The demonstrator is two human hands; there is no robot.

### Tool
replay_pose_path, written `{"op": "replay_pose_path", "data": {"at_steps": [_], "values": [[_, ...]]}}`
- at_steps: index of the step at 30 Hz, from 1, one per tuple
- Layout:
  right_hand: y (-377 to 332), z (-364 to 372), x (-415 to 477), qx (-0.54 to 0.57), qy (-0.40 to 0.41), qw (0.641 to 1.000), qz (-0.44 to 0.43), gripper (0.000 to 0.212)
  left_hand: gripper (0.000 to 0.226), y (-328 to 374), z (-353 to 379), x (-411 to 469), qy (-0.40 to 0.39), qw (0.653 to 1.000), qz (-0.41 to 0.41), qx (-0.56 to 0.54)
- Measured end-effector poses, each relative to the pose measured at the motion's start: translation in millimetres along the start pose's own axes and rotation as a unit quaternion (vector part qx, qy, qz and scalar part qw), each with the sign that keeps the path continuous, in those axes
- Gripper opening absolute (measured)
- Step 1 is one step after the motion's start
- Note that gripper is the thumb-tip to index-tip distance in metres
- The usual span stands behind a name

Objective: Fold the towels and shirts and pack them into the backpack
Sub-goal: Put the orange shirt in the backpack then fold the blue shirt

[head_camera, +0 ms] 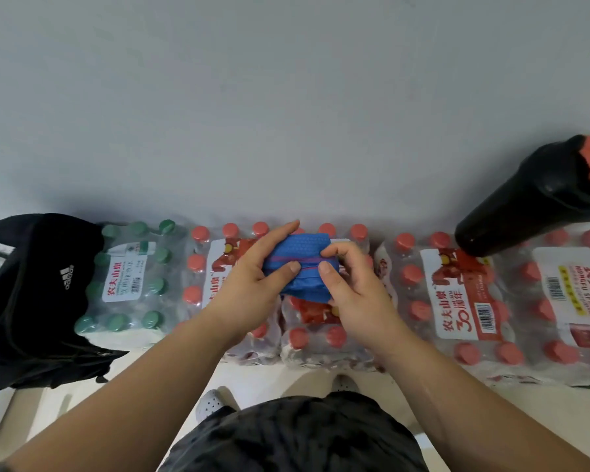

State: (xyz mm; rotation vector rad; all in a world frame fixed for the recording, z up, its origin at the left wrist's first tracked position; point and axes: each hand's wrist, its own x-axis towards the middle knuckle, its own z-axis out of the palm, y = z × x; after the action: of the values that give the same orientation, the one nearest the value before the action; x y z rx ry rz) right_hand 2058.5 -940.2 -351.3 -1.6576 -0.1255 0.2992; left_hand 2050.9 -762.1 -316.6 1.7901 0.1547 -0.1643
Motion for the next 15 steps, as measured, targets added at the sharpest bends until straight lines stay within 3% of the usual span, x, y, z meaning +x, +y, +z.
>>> {"op": "replay_pose_path", "data": {"at_steps": [6, 11, 15], "values": [[-21.4, 107.8, 11.1, 0.034, 0.027, 0.998, -0.034, 0.019, 0.05, -24.0, -105.0, -29.1, -0.007, 0.998, 0.004, -0.067], [-38.6, 214.2, 23.0, 0.029, 0.031, 0.998, -0.056, 0.023, 0.039, -52.7, -217.3, -55.2, -0.064, 0.988, -0.006, -0.137], [-53.8, 300.5, 23.3, 0.022, -0.014, 0.999, -0.032, 0.019, 0.04, -69.1, -303.3, -82.6, -0.03, 0.995, 0.019, -0.094]]}}
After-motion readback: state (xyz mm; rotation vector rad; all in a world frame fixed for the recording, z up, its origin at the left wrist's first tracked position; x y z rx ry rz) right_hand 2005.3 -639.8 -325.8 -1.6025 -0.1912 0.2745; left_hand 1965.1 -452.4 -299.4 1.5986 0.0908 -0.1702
